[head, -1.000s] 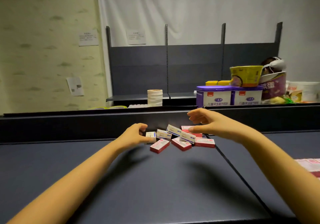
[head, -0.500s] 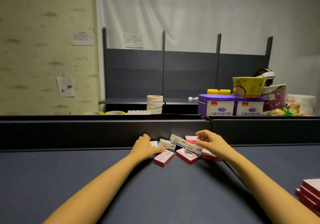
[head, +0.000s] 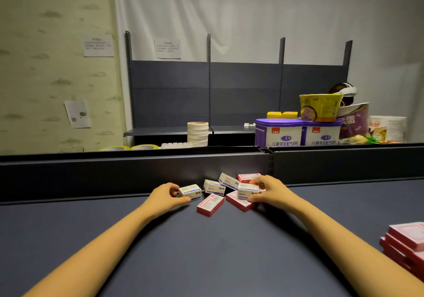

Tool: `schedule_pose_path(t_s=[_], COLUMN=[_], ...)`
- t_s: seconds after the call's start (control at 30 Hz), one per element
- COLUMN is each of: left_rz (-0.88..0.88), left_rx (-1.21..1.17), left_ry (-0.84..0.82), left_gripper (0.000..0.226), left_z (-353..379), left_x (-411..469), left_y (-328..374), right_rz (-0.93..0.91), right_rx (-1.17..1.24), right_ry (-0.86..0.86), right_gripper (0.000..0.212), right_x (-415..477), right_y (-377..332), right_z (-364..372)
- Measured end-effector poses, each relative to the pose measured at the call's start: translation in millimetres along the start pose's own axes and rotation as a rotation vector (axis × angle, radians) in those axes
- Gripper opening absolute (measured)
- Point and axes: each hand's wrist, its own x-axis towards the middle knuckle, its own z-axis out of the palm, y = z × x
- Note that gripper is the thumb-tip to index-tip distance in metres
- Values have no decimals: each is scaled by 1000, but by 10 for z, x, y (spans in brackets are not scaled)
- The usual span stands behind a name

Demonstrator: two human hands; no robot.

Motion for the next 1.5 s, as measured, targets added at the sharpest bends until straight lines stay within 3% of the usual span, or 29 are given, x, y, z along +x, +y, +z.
schedule_pose_path(t_s=[0.13, 0.3, 0.5, 0.6, 0.7, 0.9, 1.03, 1.23, 1.5], left_rz=[38, 85, 230, 260, 285, 360, 362, 354, 319], left_rx=[-10, -138, -107, -126, -175, -210, -261, -270, -264], left_ry=[54, 90, -7, -29, -94, -115, -73, -123, -104], left_gripper=[29, 27, 38, 34, 42, 83, 55, 38, 35], left_z=[55, -90, -101, 53, 316, 1018, 1650, 2558, 3519], left_x=[-28, -233, -794, -1044, -1246, -1480, -1655, -1865, -1872], left_y=[96, 398, 1171, 1636, 2141, 3190, 3905, 4689, 5016], right_rz=[-33, -74, -109, -127, -159, -214, -202, -97, -44], right_rx=[9, 10, -18, -11, -39, -37, -12, -1, 27], right_ry=[16, 26, -60, -72, -60, -54, -78, -142, -93], right_gripper=[49, 48, 45, 44, 44, 41, 38, 36, 36], right_x=[-83, -342, -1067, -1375, -1615, -2015, -2273, -2563, -2685], right_y=[-53, -252, -264, -103, 202, 1149, 1940, 3034, 3782], right_z=[-33, -410, -1092, -1372, -1672, -2462, -3025, -3568, -3605])
